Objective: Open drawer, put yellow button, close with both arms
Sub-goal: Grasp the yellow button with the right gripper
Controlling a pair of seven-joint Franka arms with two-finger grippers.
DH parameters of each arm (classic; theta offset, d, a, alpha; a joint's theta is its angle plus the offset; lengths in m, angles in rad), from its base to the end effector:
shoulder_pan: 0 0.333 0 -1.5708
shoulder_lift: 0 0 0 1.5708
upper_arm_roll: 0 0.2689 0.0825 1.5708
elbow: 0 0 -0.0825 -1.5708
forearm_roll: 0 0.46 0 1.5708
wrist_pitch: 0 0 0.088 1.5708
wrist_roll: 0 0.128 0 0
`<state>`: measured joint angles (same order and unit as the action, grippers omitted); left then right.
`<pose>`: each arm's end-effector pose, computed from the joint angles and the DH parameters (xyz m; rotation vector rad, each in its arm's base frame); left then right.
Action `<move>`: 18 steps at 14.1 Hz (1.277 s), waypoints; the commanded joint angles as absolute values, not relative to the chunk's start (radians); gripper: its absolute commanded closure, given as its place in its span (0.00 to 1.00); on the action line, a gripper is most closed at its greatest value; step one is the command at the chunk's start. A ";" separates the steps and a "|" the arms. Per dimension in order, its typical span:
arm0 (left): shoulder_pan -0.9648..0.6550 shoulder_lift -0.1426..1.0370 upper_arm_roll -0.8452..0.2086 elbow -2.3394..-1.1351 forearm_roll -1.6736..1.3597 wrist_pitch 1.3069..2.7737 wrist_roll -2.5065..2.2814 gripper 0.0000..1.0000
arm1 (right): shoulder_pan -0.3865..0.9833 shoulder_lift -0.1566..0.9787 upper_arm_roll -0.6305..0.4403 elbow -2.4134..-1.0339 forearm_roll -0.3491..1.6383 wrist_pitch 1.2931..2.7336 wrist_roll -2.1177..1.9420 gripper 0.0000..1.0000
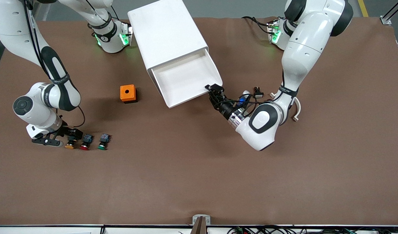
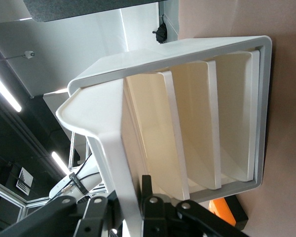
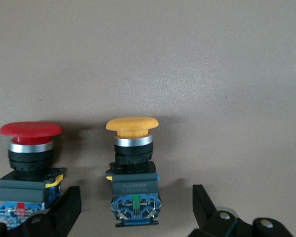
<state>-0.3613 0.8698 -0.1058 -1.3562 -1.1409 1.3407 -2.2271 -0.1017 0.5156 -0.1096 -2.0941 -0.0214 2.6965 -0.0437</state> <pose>0.5594 -0.4170 0.1594 -1.0599 -1.7702 1.7413 0.5936 -0.1334 0.0537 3.0582 -0.2023 0.1235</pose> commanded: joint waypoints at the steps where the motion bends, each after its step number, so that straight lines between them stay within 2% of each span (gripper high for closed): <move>1: -0.368 0.893 -0.095 -1.328 -1.161 1.359 -2.201 0.51 | -0.103 0.529 -0.106 -2.072 -0.020 2.686 -0.046 0.35; 2: -0.373 0.893 -0.095 -1.328 -1.160 1.359 -2.201 0.43 | -0.104 0.529 -0.106 -2.074 -0.020 2.686 -0.052 0.58; 3: -0.373 0.893 -0.095 -1.330 -1.158 1.359 -2.203 0.18 | -0.106 0.529 -0.106 -2.074 -0.020 2.686 -0.054 0.65; 4: -0.376 0.893 -0.095 -1.328 -1.157 1.359 -2.204 0.00 | -0.106 0.529 -0.106 -2.074 -0.020 2.684 -0.054 0.69; 5: -0.376 0.890 -0.097 -1.328 -1.154 1.358 -2.204 0.00 | -0.104 0.529 -0.106 -2.074 -0.020 2.683 -0.054 0.87; 6: -0.374 0.890 -0.097 -1.328 -1.151 1.358 -2.204 0.00 | -0.104 0.528 -0.106 -2.074 -0.020 2.680 -0.054 1.00; 9: -0.370 0.879 -0.095 -1.327 -1.149 1.358 -2.186 0.00 | -0.106 0.512 -0.103 -2.048 -0.018 2.587 -0.052 1.00; 13: -0.347 0.862 -0.106 -1.304 -1.069 1.345 -2.116 0.00 | -0.089 0.398 -0.101 -2.011 0.007 2.384 -0.016 1.00; 18: -0.305 0.831 -0.113 -1.302 -0.985 1.313 -1.867 0.00 | 0.052 0.226 -0.098 -1.945 0.081 2.033 0.271 1.00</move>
<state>-0.3298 0.8560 -0.1034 -1.2984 -1.0172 1.3382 -1.9537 -0.0117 0.3084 -0.0959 -1.9568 0.0549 2.1382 0.1512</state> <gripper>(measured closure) 0.000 0.586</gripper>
